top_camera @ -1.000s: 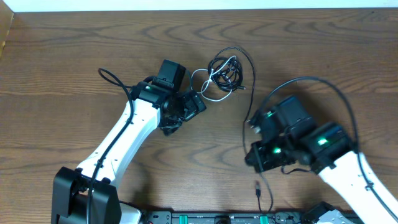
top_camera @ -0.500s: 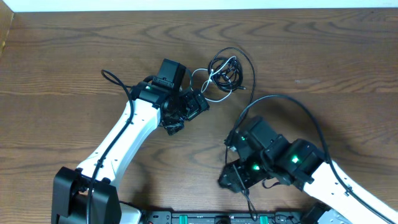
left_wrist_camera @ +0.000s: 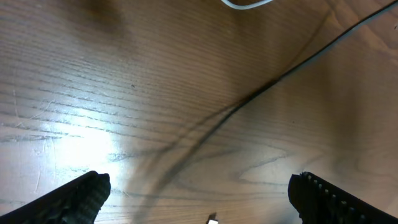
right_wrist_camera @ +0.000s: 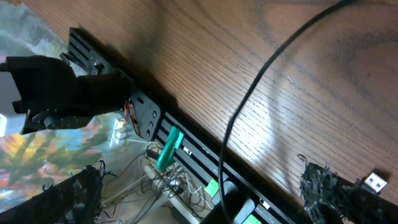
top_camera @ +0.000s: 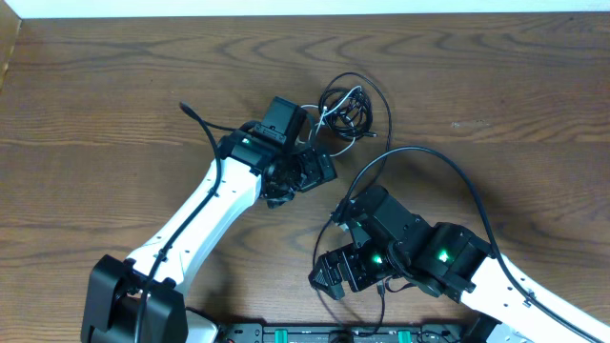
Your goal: Untangle cables
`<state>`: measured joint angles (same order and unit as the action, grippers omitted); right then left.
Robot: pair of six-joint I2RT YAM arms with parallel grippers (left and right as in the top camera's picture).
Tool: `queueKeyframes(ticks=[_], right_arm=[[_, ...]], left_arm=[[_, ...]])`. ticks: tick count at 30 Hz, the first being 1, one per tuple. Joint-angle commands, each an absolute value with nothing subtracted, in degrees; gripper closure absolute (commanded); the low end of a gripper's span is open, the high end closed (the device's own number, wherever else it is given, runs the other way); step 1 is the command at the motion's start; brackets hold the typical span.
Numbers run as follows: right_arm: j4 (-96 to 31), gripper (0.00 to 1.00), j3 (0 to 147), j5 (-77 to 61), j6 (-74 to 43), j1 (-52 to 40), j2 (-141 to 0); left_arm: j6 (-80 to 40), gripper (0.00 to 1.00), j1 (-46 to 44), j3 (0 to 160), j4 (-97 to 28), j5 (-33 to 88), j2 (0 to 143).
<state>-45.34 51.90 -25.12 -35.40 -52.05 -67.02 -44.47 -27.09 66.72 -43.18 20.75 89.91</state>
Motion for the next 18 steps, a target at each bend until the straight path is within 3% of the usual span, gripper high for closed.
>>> queueKeyframes(ticks=[1, 13, 18], right_arm=[[-45.67, 0.01, 51.83, -24.32, -36.34, -52.6, -66.89], [-52.77, 0.01, 59.22, -26.37, -24.86, -45.19, -62.0], [-58.78, 0.01, 62.52, -19.22, -24.38, -38.7, -59.27]], left_arm=[[-42.28, 0.04, -28.45, 66.59, -42.26, 19.2, 90.63], [-40.49, 0.04, -31.59, 66.59, -39.83, 15.38, 90.96], [-40.47, 0.03, -31.81, 66.59, -36.86, 16.43, 91.74]])
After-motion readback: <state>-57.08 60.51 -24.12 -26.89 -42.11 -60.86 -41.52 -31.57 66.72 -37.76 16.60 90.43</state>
